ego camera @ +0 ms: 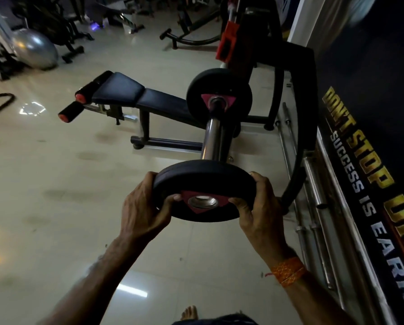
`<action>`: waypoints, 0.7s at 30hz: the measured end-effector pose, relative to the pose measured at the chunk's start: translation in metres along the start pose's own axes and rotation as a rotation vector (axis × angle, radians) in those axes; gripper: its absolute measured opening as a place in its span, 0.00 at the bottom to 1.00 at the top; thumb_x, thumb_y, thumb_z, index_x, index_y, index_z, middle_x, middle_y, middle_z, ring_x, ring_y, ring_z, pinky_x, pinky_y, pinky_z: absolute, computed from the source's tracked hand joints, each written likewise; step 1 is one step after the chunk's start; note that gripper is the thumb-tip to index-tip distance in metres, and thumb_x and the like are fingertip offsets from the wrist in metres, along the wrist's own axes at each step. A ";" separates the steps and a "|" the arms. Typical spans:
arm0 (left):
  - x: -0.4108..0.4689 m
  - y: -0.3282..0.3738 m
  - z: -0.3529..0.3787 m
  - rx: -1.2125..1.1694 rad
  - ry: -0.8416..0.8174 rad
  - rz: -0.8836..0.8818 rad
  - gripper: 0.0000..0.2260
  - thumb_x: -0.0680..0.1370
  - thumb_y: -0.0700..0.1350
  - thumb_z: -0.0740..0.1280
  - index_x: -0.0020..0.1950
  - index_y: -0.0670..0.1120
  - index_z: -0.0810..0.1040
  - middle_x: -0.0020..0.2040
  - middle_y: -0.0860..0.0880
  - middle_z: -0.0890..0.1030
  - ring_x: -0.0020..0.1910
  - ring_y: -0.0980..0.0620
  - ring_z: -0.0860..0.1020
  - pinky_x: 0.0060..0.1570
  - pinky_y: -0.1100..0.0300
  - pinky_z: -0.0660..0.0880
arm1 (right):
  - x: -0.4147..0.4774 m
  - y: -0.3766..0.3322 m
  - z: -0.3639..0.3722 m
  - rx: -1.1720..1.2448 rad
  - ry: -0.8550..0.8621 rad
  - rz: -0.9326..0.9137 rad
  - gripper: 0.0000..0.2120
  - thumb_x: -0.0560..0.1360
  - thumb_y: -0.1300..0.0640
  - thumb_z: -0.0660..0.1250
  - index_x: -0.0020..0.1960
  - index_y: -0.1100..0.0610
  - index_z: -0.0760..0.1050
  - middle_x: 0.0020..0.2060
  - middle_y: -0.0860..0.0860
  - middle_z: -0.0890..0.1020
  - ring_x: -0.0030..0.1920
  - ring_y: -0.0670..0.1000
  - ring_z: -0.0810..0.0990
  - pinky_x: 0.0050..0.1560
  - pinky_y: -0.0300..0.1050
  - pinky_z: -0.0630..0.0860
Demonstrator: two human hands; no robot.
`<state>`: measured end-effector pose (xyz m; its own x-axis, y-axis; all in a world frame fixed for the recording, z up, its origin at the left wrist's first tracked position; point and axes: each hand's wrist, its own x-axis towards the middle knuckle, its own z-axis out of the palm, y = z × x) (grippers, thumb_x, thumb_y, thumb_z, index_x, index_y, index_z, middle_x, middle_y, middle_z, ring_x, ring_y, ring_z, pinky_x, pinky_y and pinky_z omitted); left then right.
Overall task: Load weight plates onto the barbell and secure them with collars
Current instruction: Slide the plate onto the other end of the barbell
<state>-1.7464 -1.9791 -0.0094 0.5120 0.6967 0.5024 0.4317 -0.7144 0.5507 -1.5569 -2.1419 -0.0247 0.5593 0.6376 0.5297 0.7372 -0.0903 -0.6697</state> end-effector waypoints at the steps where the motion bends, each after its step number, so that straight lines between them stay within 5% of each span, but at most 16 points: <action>1: 0.005 -0.002 0.000 -0.002 -0.013 -0.006 0.31 0.75 0.73 0.55 0.51 0.44 0.71 0.37 0.53 0.75 0.31 0.48 0.73 0.32 0.59 0.66 | 0.004 -0.001 0.002 -0.011 0.010 -0.004 0.28 0.78 0.39 0.61 0.71 0.54 0.63 0.60 0.54 0.77 0.57 0.40 0.75 0.47 0.25 0.75; 8: 0.022 -0.007 0.007 0.010 -0.057 0.029 0.32 0.74 0.73 0.55 0.50 0.43 0.70 0.36 0.54 0.73 0.31 0.45 0.75 0.33 0.59 0.64 | 0.010 -0.006 -0.001 -0.048 0.068 0.017 0.29 0.77 0.36 0.59 0.69 0.54 0.64 0.58 0.43 0.71 0.56 0.36 0.72 0.46 0.20 0.72; 16: 0.042 -0.015 0.014 -0.017 -0.099 0.059 0.33 0.75 0.74 0.54 0.54 0.44 0.71 0.39 0.52 0.78 0.32 0.51 0.73 0.30 0.66 0.63 | 0.021 -0.005 0.009 -0.049 0.059 0.076 0.28 0.76 0.41 0.62 0.70 0.54 0.64 0.60 0.46 0.73 0.57 0.40 0.75 0.46 0.23 0.75; 21: 0.064 -0.014 0.023 -0.068 -0.126 0.095 0.29 0.77 0.64 0.63 0.69 0.45 0.69 0.55 0.48 0.83 0.43 0.49 0.81 0.39 0.58 0.77 | 0.040 -0.004 0.017 -0.089 0.097 0.074 0.26 0.78 0.46 0.65 0.71 0.55 0.64 0.63 0.52 0.74 0.59 0.37 0.72 0.48 0.24 0.75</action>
<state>-1.7023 -1.9264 -0.0002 0.6394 0.6093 0.4690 0.3276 -0.7677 0.5507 -1.5440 -2.1035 -0.0100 0.6444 0.5498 0.5315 0.7209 -0.2050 -0.6620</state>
